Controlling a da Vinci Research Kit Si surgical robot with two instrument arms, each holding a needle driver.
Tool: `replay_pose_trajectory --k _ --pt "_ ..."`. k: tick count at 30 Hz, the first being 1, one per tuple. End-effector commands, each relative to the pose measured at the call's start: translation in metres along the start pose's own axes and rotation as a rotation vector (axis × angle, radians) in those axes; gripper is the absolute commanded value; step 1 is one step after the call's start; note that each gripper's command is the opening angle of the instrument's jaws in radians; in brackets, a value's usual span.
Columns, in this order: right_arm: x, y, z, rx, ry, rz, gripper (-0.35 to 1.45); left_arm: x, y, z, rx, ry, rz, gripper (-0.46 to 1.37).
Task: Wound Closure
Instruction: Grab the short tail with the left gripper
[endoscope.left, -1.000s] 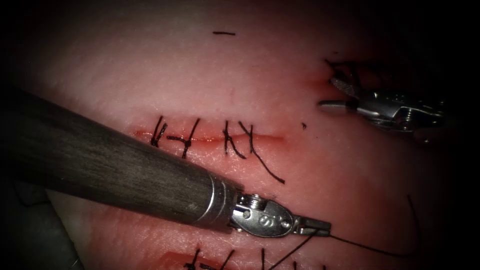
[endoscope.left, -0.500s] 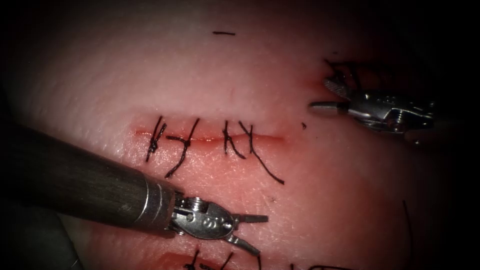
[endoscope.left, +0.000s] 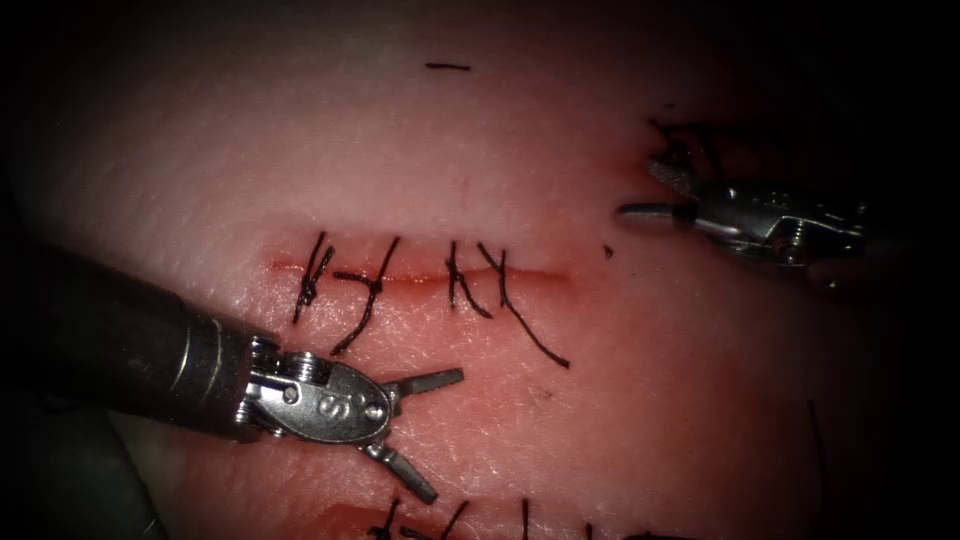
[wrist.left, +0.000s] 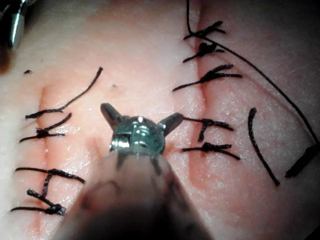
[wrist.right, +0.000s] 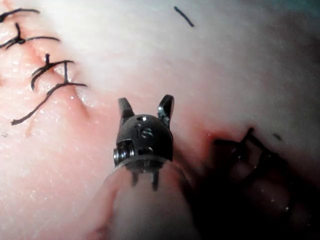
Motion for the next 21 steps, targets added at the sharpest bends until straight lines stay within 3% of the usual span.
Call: replay_pose_trajectory --k 1,9,21 --pt "0.0001 0.0001 0.0000 -0.001 -0.001 -0.011 1.04 0.0001 -0.0001 -0.0005 0.011 0.014 0.003 0.98" --pt "0.0007 0.0005 0.0007 0.109 0.032 -0.019 0.97 0.0016 -0.0010 -0.0047 0.065 -0.020 0.058 1.01" --pt "0.0018 0.0000 0.0023 0.171 0.058 -0.103 1.00 0.0020 -0.0011 -0.0059 0.144 0.003 0.130 0.93"
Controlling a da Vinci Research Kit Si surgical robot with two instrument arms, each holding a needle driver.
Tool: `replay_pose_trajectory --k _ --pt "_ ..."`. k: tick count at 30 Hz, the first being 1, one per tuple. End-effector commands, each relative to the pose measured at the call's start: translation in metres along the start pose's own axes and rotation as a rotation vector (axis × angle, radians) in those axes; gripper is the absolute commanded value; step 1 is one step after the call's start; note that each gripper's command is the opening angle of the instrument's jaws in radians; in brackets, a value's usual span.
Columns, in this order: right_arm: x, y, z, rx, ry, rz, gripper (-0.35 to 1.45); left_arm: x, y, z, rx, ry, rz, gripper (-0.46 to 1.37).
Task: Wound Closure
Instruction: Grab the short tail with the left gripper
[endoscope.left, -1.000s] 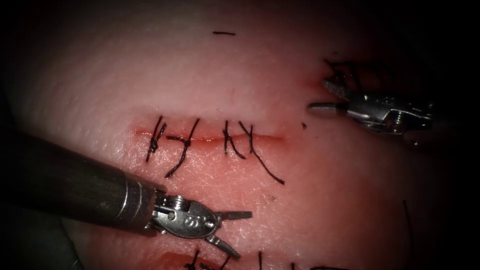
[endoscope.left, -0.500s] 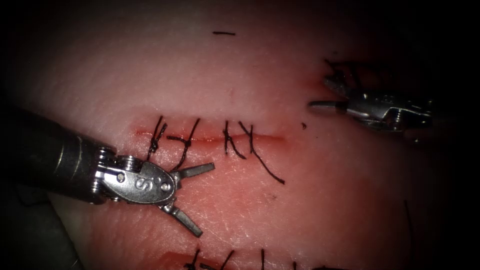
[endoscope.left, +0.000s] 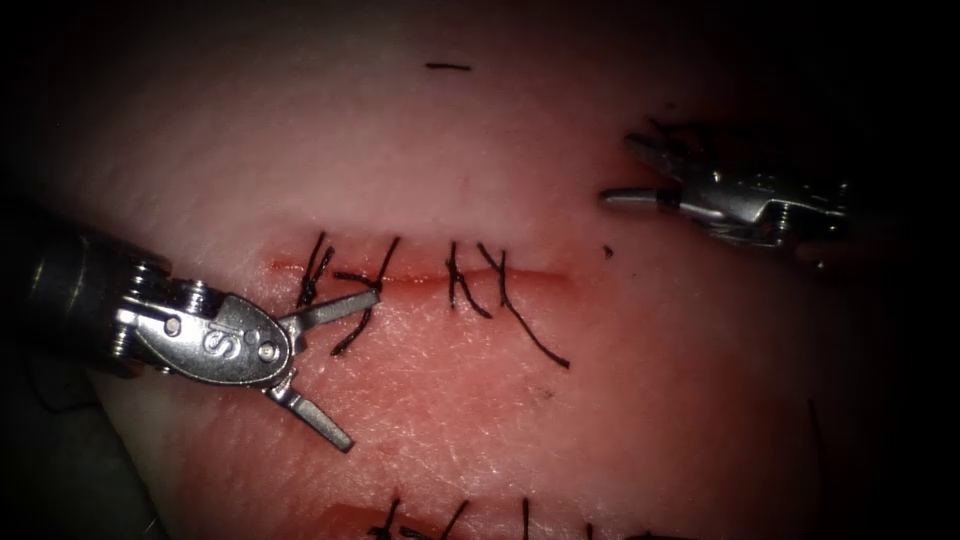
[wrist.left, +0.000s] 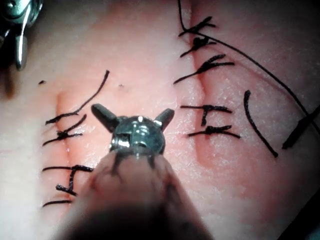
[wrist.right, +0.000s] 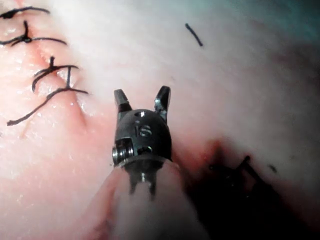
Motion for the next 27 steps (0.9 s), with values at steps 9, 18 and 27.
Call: replay_pose_trajectory --k 9,18,27 --pt "0.0002 0.0002 0.0003 0.023 0.013 -0.027 0.99 0.0012 -0.0001 0.0017 0.038 -0.002 0.013 0.76" --pt "0.0001 0.0002 0.0002 0.024 0.013 -0.033 0.99 0.0019 0.0007 0.0051 0.074 -0.019 0.016 0.55" --pt "0.0001 0.0003 0.0002 0.025 0.013 -0.034 0.99 0.0012 0.0011 0.0089 0.102 -0.037 0.021 0.55"
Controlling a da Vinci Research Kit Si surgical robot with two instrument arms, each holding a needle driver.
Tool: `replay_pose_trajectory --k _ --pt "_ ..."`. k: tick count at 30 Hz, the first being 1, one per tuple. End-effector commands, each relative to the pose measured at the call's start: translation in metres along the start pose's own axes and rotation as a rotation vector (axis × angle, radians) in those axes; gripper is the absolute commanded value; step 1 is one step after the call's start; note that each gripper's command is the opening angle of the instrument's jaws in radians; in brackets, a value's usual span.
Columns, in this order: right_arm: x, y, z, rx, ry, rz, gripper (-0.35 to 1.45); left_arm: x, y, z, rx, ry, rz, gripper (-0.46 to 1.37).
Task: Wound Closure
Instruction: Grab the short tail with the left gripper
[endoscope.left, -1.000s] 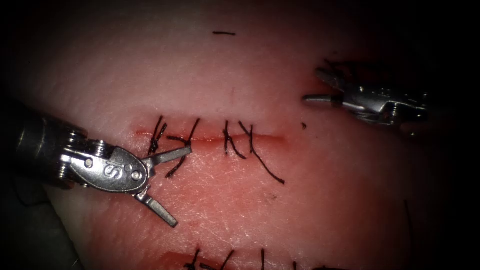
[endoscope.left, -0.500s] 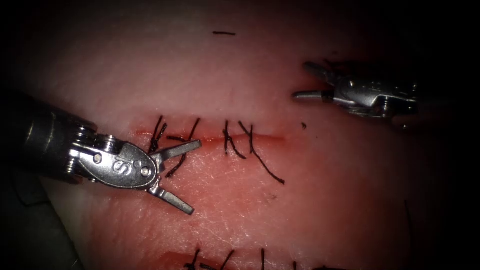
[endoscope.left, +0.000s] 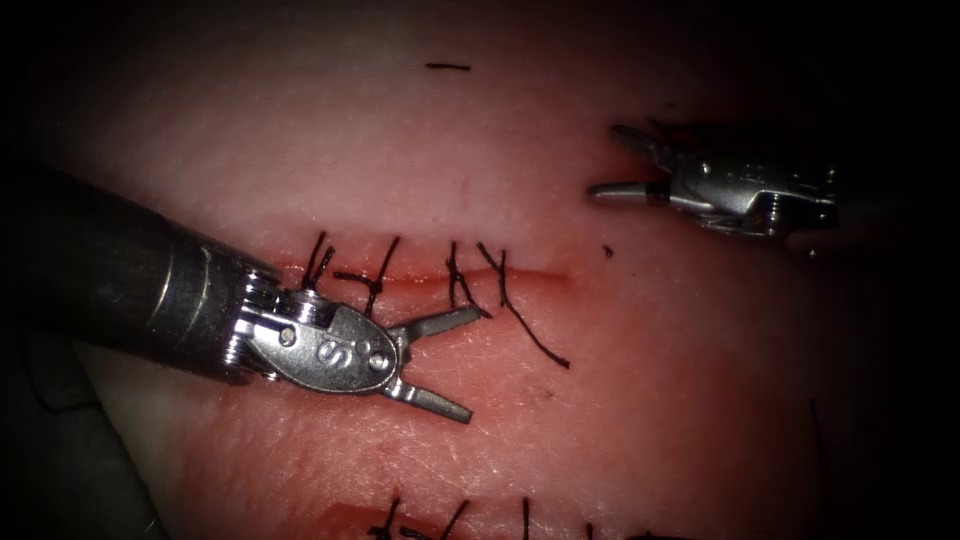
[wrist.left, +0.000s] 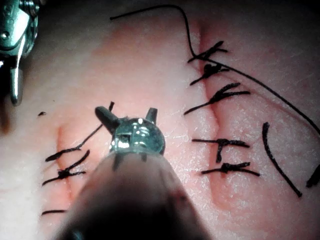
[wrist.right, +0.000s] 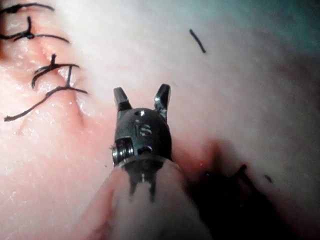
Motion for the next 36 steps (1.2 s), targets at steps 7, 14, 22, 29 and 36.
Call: replay_pose_trajectory --k 7,14,22,29,36 --pt "-0.0001 -0.0001 0.0000 0.004 0.001 -0.001 0.98 -0.0005 0.0010 0.0025 0.016 -0.025 0.008 0.59" --pt "-0.0001 -0.0001 0.0000 0.004 0.001 -0.007 0.99 -0.0008 0.0009 0.0042 0.026 -0.030 0.009 0.58" --pt "-0.0002 -0.0001 0.0000 0.004 0.002 -0.008 0.99 -0.0010 0.0010 0.0068 0.040 -0.041 0.011 0.51" --pt "-0.0002 -0.0001 -0.0001 0.004 0.002 -0.008 0.99 -0.0012 0.0008 0.0078 0.046 -0.046 0.011 0.48" --pt "-0.0002 -0.0001 -0.0001 0.004 0.002 -0.009 0.99 -0.0018 0.0009 0.0093 0.042 -0.048 0.016 0.40"
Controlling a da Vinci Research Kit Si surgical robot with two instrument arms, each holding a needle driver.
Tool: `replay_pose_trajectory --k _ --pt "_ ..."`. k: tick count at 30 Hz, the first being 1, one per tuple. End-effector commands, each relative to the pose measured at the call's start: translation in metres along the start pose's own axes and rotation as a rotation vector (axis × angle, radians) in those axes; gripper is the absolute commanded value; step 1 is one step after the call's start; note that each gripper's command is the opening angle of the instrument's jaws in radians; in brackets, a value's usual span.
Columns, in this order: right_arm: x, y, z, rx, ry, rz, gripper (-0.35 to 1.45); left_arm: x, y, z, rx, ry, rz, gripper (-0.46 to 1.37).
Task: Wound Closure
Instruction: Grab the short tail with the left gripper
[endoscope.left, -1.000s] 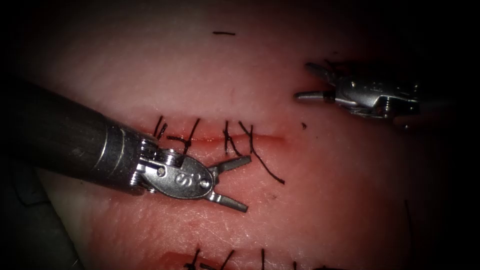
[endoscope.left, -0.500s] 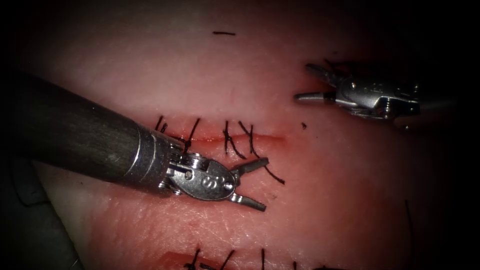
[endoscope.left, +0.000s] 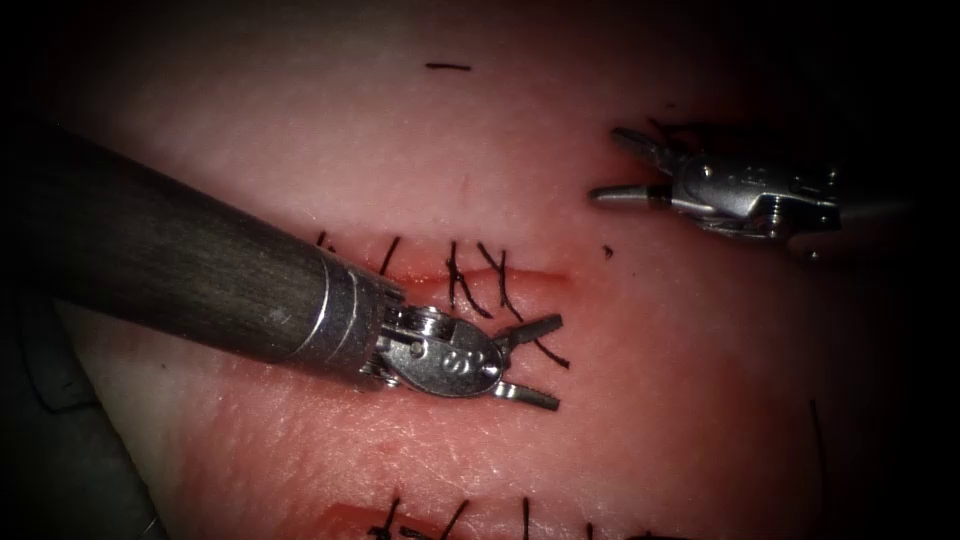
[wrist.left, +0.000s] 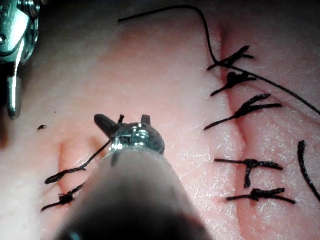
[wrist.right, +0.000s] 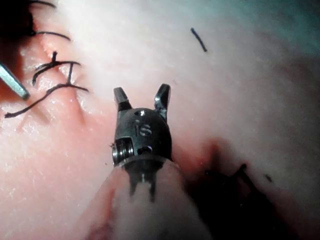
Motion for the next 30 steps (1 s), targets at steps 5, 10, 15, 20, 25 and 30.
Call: replay_pose_trajectory --k 5,10,15,20,25,30 --pt "0.0000 0.0000 0.0000 0.004 0.000 0.000 0.99 -0.0005 0.0002 0.0013 -0.012 0.004 0.006 0.33" --pt "0.0000 0.0000 0.0000 0.004 0.000 0.000 0.99 -0.0007 0.0002 0.0018 -0.031 0.020 0.007 -0.24" --pt "-0.0001 -0.0001 0.0000 0.004 0.000 -0.001 1.00 -0.0010 -0.0002 0.0006 -0.048 0.028 0.021 -0.35" --pt "-0.0001 -0.0001 0.0000 0.004 0.000 -0.001 1.00 -0.0013 -0.0008 -0.0013 -0.018 0.005 0.044 -0.35" --pt "-0.0001 -0.0002 0.0001 0.003 0.001 -0.001 1.00 -0.0013 -0.0015 -0.0025 -0.009 0.016 0.064 -0.35" --pt "-0.0002 -0.0002 0.0001 0.003 0.002 -0.002 0.99 -0.0008 -0.0020 -0.0036 -0.008 0.026 0.090 -0.35"
